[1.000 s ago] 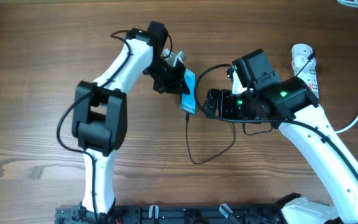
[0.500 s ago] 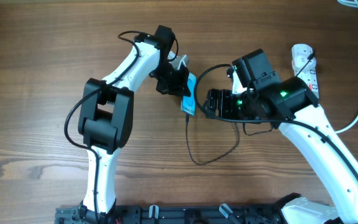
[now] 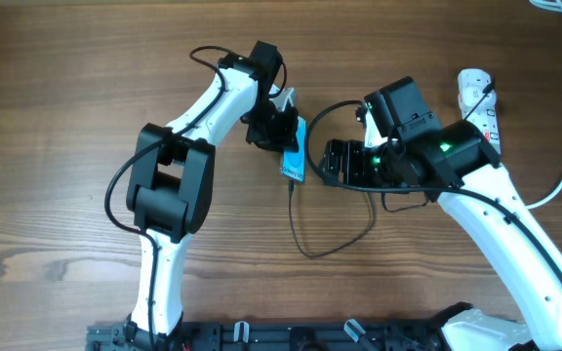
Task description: Plug charger to phone and switch on socket
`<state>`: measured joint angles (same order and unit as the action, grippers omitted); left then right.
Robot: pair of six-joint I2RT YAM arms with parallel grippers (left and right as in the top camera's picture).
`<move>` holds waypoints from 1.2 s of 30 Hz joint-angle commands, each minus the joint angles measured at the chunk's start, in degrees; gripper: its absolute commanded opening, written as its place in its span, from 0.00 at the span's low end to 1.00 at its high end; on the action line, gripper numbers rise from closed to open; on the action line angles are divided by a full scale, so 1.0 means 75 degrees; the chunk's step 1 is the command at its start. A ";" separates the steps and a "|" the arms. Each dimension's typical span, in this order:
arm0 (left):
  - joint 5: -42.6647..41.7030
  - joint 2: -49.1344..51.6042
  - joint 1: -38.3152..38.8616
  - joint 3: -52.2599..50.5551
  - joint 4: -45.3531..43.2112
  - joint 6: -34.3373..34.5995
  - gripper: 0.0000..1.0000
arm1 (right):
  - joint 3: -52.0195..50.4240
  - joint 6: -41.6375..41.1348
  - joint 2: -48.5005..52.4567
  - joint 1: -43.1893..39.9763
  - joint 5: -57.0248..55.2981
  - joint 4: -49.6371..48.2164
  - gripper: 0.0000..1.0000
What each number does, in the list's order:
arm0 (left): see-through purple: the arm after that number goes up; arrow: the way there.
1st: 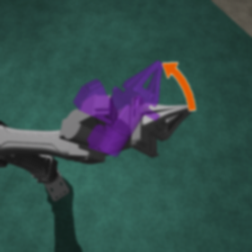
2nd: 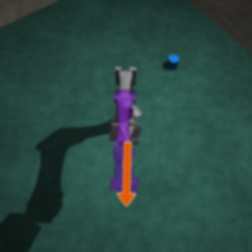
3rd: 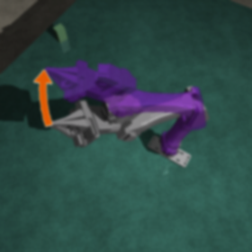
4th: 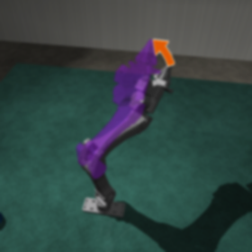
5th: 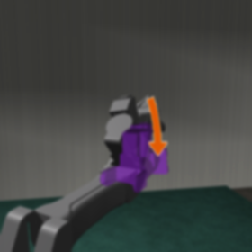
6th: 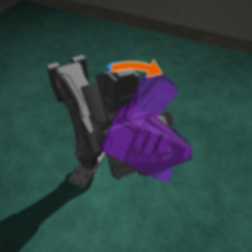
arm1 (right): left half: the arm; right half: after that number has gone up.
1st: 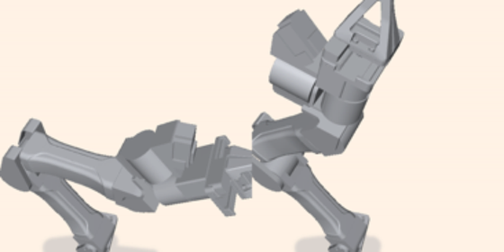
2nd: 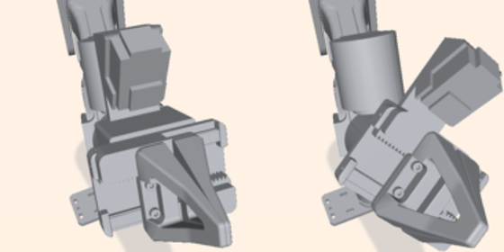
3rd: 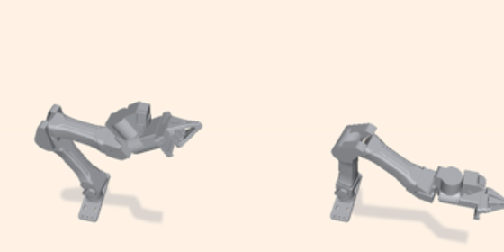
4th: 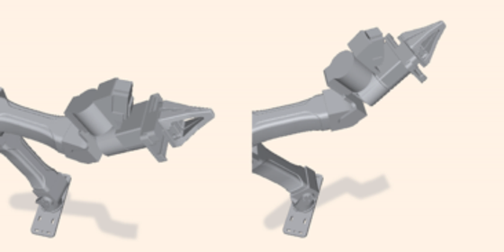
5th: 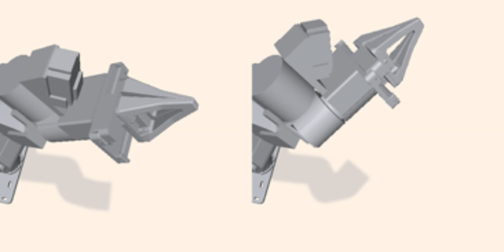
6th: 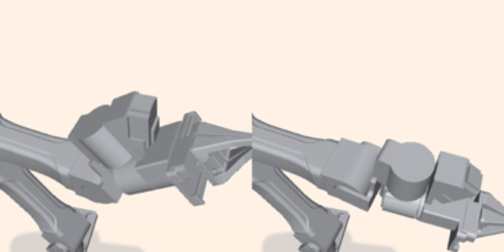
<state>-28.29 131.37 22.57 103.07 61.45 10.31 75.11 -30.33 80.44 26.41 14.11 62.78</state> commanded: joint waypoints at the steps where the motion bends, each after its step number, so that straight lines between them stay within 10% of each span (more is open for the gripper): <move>1: 0.0163 0.0108 0.0026 0.0000 0.0038 0.0087 0.25 | 0.0119 0.0111 0.0047 0.0003 0.0087 0.0015 1.00; 18: 0.1116 0.0108 0.0026 0.0000 0.0420 0.0090 0.42 | 0.0119 0.0283 0.0047 0.0003 0.0023 0.0402 1.00; 24: 0.1183 0.0093 -0.0041 0.0003 0.0493 0.0507 0.68 | 0.0119 0.0265 0.0047 0.0003 -0.0315 0.0501 1.00; 33: 0.1183 -0.2011 -0.0793 0.0012 0.0871 0.0691 0.76 | 0.0119 0.0245 0.0047 0.0000 -0.0644 0.0425 1.00; 36: 0.1186 -0.3171 -0.1052 0.0012 0.0991 0.0691 0.99 | 0.0119 0.0248 0.0047 -0.0006 -0.0979 0.0425 1.00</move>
<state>-19.57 118.85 16.51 102.85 67.99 15.05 75.11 -29.02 80.44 26.41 10.24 66.24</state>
